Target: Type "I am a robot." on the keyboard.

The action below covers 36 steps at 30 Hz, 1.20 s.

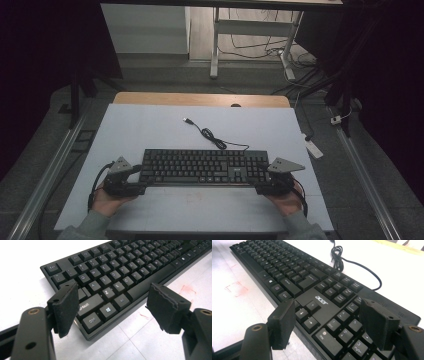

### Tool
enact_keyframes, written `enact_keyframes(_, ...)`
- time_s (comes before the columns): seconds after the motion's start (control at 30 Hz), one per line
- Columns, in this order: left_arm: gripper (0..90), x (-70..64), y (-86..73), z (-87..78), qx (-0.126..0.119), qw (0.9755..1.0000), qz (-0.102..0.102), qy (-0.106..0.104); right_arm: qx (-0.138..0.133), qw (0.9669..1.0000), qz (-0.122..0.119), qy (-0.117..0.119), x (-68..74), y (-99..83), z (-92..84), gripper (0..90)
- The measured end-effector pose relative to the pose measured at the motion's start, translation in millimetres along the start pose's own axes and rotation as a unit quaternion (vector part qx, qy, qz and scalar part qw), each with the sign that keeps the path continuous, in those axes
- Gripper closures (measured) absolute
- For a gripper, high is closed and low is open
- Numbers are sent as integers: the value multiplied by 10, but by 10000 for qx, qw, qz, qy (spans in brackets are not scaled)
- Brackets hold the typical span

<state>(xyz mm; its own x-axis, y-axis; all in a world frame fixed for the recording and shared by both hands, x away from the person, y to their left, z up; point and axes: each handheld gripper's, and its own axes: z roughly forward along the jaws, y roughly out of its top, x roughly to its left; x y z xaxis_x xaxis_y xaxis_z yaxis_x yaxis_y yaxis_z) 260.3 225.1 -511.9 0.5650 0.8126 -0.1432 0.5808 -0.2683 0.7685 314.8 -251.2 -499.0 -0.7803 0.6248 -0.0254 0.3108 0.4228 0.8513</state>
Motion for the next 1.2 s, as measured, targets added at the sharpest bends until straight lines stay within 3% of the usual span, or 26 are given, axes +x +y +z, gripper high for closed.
enact_keyframes(0.27, 273, -13, 38, -26, -48, 10000, 34, -17, -22, 10000, -6, 65, 51, 86, 37, 333)
enact_keyframes(0.5, 290, -68, 202, -105, -179, 9998, 95, -38, -139, 9998, -75, 80, 101, 224, 44, 398)
enact_keyframes(0.87, 338, -65, 323, -13, -102, 9998, 165, -29, -172, 9995, -216, 130, 154, 438, 192, 616)
enact_keyframes(0.9, 347, -54, 323, -4, -88, 9998, 172, -31, -167, 9994, -257, 155, 180, 480, 252, 673)
enact_keyframes(1.2, 447, -17, 316, 2, -66, 9997, 215, -37, -112, 9991, -281, 293, 303, 662, 513, 868)
